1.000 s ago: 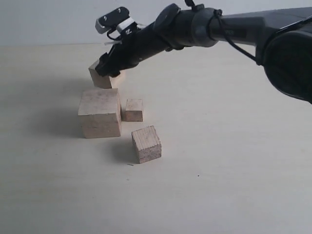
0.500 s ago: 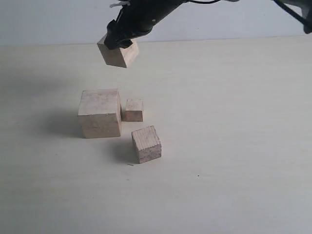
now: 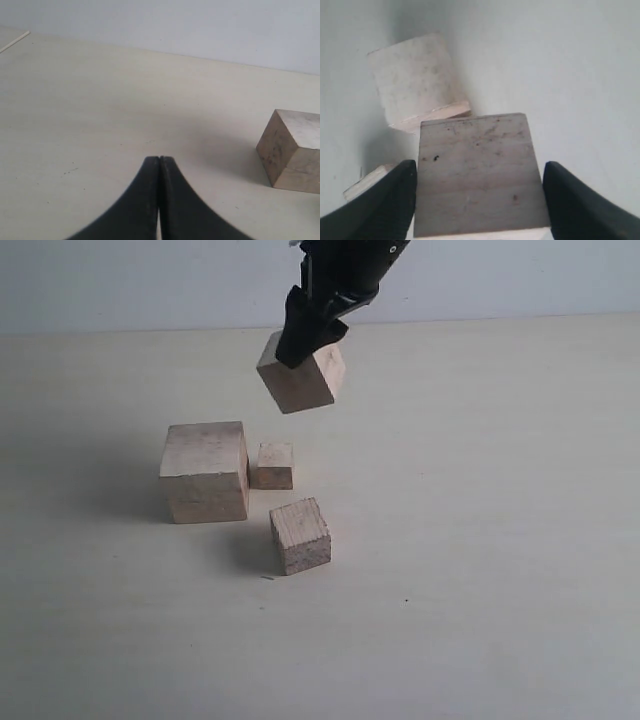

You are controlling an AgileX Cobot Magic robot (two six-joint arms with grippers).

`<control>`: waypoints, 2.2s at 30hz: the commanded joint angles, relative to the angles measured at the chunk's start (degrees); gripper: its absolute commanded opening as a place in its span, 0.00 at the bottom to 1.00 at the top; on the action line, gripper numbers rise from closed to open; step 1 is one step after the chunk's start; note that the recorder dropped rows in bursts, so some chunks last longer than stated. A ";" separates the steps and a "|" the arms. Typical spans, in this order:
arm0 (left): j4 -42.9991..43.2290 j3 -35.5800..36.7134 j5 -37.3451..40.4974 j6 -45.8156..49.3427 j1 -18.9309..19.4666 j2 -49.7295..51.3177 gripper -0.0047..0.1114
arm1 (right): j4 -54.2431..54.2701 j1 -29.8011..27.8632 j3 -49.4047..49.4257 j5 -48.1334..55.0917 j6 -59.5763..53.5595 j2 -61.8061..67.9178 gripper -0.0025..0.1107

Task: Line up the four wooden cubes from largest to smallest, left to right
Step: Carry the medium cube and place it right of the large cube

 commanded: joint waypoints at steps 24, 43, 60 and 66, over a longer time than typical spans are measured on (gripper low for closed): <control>0.01 -0.03 -0.35 0.00 -0.29 -0.32 0.04 | 13.71 -0.19 8.85 1.66 -11.02 4.16 0.02; 0.01 -0.03 -0.35 0.00 -0.29 -0.32 0.04 | 10.82 -0.19 8.85 -1.02 -13.53 7.18 0.02; 0.01 -0.03 -0.35 0.00 -0.29 -0.32 0.04 | 12.12 -0.19 8.85 -5.62 -23.04 9.16 0.02; 0.01 -0.03 -0.35 0.00 -0.29 -0.32 0.04 | 17.49 -0.19 8.85 -2.15 -28.14 10.27 0.02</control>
